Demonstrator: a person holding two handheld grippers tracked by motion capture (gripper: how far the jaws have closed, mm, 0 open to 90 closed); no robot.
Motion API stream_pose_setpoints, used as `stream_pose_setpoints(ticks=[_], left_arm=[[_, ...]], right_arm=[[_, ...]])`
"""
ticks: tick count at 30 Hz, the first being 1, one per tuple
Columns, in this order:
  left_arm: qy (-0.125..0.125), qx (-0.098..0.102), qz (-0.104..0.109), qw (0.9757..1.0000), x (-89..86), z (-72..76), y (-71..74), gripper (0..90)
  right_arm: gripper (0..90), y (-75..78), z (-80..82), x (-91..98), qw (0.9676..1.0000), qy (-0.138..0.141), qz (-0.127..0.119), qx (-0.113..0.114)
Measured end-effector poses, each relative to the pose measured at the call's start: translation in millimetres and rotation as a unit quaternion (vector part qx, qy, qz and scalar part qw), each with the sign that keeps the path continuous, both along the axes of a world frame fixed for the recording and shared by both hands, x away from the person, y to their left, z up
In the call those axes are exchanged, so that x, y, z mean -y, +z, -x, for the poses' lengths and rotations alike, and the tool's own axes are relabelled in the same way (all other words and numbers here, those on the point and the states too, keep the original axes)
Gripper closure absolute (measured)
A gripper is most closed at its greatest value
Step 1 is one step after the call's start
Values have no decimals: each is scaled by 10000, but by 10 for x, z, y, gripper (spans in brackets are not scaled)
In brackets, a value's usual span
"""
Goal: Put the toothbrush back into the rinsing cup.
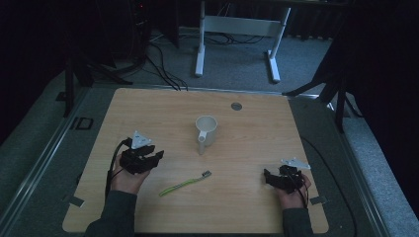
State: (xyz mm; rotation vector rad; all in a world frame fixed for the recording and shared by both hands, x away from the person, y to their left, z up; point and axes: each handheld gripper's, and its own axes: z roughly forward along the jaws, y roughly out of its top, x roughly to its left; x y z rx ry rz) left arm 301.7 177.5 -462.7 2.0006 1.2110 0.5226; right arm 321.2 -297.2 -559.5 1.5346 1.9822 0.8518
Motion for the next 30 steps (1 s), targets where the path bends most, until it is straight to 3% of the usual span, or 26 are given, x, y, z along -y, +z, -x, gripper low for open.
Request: stream_pose_setpoints(ticks=[11,30], left_arm=[[-470,5,-109,9988,97,-3,71,605],[-807,-83,-179,9965,238,-54,152,618]], right_arm=[[184,0,-2,-1,10000,4,1,4],[182,0,-2,-2,10000,10,1,1]])
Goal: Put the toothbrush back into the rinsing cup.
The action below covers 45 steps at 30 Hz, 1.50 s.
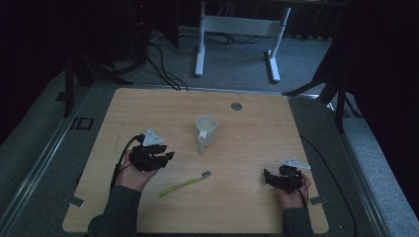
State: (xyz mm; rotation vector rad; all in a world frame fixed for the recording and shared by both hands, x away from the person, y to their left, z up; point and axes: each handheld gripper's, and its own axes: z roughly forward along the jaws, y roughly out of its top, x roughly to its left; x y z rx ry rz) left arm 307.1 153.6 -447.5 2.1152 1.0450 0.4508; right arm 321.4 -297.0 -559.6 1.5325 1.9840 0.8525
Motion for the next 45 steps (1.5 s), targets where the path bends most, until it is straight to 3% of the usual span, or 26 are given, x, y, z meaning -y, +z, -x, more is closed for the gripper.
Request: stream_pose_setpoints(ticks=[15,21,38,45], left_arm=[[-229,16,-142,9996,181,-41,102,611],[-350,-74,-124,9993,264,-89,132,610],[-639,-402,-536,9957,438,-165,152,627],[-766,-585,-720,9927,491,-187,128,637]], right_arm=[[174,0,-13,-12,10000,13,-4,-9],[172,0,-29,-25,10000,44,4,-10],[172,-1,-45,-40,10000,82,11,-7],[172,-1,-47,-40,10000,88,15,-2]])
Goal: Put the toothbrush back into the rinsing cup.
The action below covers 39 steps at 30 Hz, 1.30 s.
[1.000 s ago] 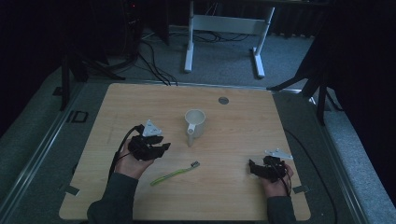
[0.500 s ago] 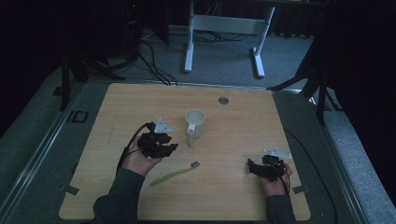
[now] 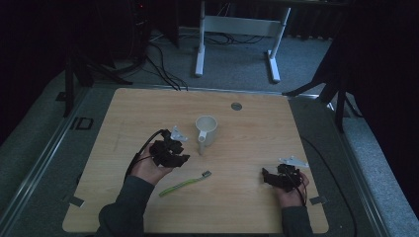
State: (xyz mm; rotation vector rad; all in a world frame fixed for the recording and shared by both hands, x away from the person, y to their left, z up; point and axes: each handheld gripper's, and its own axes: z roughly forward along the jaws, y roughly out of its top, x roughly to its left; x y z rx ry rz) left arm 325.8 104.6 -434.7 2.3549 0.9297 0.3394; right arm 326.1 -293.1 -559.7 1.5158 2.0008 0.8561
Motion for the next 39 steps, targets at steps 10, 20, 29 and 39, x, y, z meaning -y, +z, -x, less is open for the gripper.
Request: stream_pose_setpoints(ticks=[10,20,29,39], left_arm=[[-43,-146,-114,9998,48,-30,-9,622],[-70,-310,-277,9991,76,-51,-21,616],[-187,-446,-460,9978,148,-58,-45,617],[-235,-590,-587,9963,207,-76,-75,618]], right_arm=[[172,0,1,-2,10000,-4,-7,-8],[172,0,0,-1,10000,8,-4,-1],[172,-1,0,-2,10000,12,-7,1],[172,0,1,-3,10000,10,-10,-10]])
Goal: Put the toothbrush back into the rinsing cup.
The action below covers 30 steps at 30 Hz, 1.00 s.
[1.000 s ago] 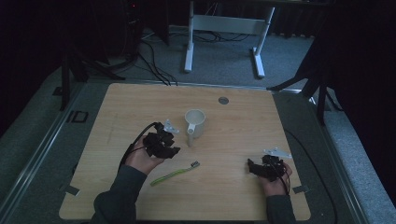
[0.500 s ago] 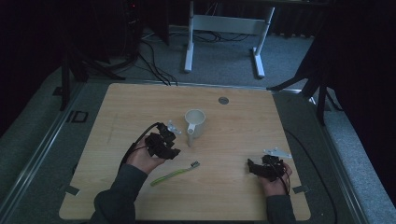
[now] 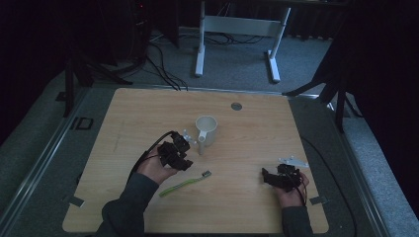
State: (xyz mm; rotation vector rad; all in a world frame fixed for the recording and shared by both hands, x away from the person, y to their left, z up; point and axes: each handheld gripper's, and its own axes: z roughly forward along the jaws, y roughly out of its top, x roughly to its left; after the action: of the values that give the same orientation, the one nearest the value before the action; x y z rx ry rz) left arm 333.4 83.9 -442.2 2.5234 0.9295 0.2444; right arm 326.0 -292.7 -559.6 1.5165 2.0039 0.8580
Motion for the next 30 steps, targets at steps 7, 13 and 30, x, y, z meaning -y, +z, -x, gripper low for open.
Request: stream_pose_setpoints(ticks=[7,13,30], left_arm=[[-64,-91,-93,9999,41,-11,-32,621],[-65,-163,-170,9997,76,-30,-50,621],[-271,-406,-461,9977,183,-66,-152,627]], right_arm=[[172,0,0,0,10000,1,0,-1],[172,0,0,0,10000,5,0,2],[172,0,0,-1,10000,5,-2,-1]])
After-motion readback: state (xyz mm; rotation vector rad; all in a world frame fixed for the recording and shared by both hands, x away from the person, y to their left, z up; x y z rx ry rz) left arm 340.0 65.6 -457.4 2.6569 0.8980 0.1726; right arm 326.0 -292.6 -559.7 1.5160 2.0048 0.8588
